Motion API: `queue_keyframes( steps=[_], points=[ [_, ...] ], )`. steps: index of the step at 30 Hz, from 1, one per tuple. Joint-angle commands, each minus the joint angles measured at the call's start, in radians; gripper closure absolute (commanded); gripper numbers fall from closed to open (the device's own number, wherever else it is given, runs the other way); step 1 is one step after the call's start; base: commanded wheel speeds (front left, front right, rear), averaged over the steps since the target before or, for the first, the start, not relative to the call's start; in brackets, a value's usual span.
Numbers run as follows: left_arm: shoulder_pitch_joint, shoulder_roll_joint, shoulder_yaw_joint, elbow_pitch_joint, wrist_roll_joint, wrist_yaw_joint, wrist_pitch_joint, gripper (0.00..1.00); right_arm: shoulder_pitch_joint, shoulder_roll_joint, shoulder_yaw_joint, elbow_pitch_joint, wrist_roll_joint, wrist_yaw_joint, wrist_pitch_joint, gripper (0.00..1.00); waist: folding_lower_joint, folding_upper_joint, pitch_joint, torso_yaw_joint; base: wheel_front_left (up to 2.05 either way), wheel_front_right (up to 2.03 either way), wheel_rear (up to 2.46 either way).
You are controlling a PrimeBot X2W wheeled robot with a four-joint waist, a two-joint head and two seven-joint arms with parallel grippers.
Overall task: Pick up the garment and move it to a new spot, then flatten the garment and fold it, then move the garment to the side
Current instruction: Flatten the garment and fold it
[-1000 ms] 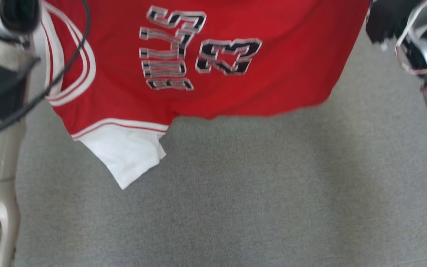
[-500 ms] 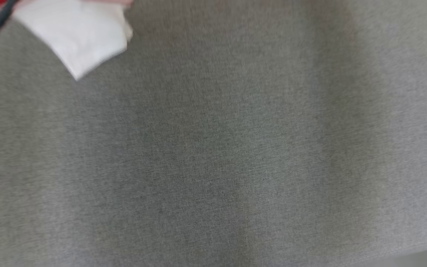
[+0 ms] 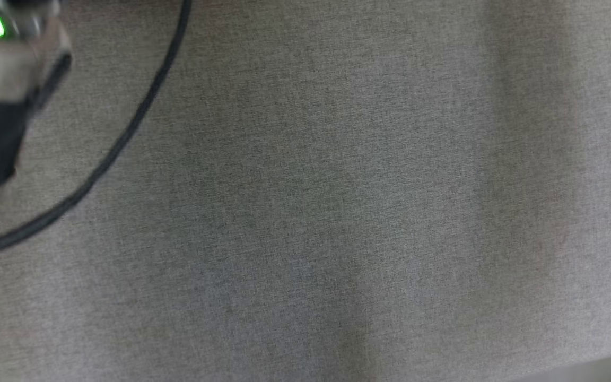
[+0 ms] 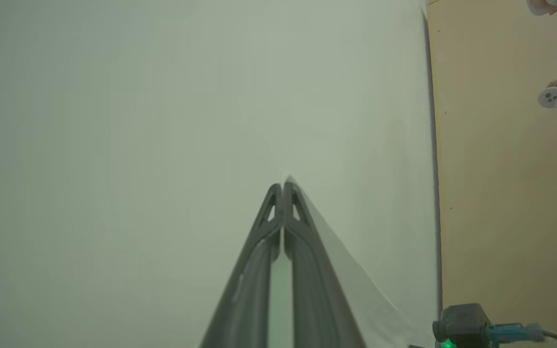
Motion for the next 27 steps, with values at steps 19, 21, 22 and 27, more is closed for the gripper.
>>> queue_keyframes(
  steps=[19, 21, 22, 27],
  points=[
    [0.932, -0.012, 0.134, -0.152, -0.375, 0.04, -0.003, 1.0, 0.536, -0.177, 0.268, -0.064, 0.371, -0.002, 0.179, 1.0, -0.0004, -0.0004, -0.453, 0.117, 0.0, 0.0, 0.0],
    [1.056, -0.03, 0.163, -0.195, -0.438, 0.046, -0.003, 1.0, 0.605, -0.205, 0.265, -0.117, 0.411, -0.002, 0.211, 1.0, -0.0004, -0.0004, -0.492, 0.125, 0.0, 0.0, 0.0],
    [1.123, -0.041, 0.173, -0.219, -0.477, 0.045, -0.003, 1.0, 0.638, -0.22, 0.257, -0.145, 0.43, -0.002, 0.229, 1.0, -0.0004, -0.0004, -0.51, 0.128, 0.0, 0.0, 0.0],
    [1.383, -0.02, 0.16, -0.303, -0.594, 0.051, 0.028, 1.0, 0.814, -0.28, 0.206, -0.275, 0.477, -0.002, 0.33, 1.0, -0.0004, -0.0004, -0.574, 0.147, 0.0, 0.0, 0.0]
  ],
)
